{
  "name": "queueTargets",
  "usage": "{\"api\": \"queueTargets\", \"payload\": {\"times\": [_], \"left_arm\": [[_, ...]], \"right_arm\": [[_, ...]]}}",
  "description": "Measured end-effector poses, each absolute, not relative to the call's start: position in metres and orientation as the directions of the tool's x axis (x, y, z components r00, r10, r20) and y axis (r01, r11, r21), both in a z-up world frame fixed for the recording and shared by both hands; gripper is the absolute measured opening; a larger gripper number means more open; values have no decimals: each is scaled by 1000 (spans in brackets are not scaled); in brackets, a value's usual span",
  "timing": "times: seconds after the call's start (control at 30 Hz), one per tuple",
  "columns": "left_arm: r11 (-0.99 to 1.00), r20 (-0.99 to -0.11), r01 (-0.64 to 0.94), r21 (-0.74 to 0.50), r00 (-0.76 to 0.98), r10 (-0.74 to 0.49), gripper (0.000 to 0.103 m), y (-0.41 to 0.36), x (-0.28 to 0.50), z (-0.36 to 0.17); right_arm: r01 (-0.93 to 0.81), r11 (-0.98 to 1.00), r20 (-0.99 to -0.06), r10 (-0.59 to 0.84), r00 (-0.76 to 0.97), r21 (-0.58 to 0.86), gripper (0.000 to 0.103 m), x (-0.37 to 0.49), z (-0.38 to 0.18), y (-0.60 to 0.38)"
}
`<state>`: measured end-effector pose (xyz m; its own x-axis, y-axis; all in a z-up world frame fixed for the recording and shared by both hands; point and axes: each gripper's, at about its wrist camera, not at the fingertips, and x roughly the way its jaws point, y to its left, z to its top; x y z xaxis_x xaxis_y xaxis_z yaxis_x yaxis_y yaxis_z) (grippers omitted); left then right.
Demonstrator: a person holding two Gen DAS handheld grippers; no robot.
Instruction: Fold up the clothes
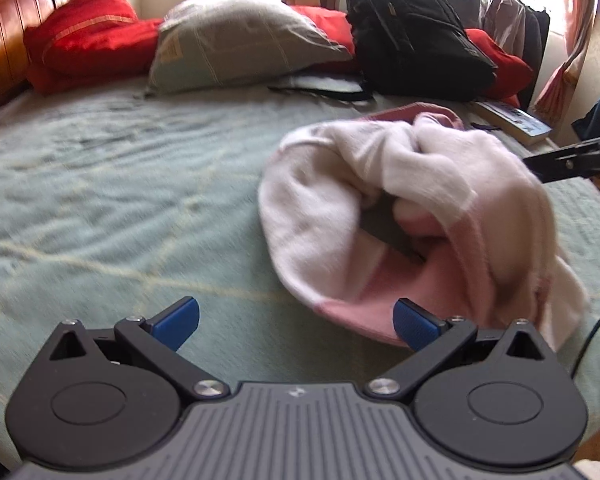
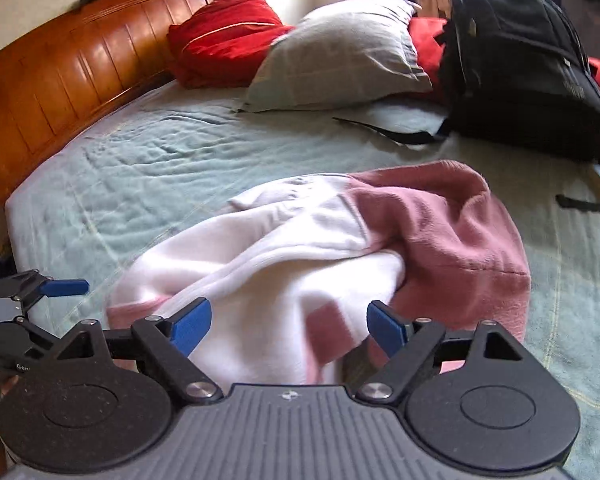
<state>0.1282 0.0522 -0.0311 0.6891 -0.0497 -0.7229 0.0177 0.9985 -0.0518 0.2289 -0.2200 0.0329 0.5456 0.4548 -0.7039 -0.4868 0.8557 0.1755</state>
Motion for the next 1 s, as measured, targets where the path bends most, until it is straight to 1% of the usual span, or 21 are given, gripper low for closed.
{"api": "queueTargets", "payload": {"times": [0.17, 0.3, 0.43, 0.53, 0.63, 0.8, 1.0], "left_arm": [[994, -746, 27, -106, 659, -98, 102, 46, 129, -37], [988, -763, 29, -150, 632, -134, 102, 41, 133, -41], [986, -781, -5, -168, 611, -130, 102, 38, 144, -48], [988, -789, -24, -150, 606, -105, 102, 37, 147, -52], [988, -795, -35, -147, 599, -97, 102, 36, 150, -54], [993, -801, -26, -116, 593, -78, 102, 30, 154, -56], [993, -800, -38, -115, 596, -70, 102, 32, 151, -53]], "right_arm": [[-489, 857, -678, 457, 576, 162, 89, 208, 36, -216], [-498, 846, -656, 486, 577, 189, 90, 198, 38, -217], [-514, 844, -651, 478, 589, 154, 94, 192, 40, -219], [-479, 870, -670, 426, 608, 119, 95, 188, 33, -230], [-426, 896, -695, 384, 608, 123, 95, 188, 18, -248], [-227, 972, -748, 196, 634, 61, 95, 196, -16, -282], [-93, 995, -807, 85, 584, 38, 95, 227, -44, -299]]}}
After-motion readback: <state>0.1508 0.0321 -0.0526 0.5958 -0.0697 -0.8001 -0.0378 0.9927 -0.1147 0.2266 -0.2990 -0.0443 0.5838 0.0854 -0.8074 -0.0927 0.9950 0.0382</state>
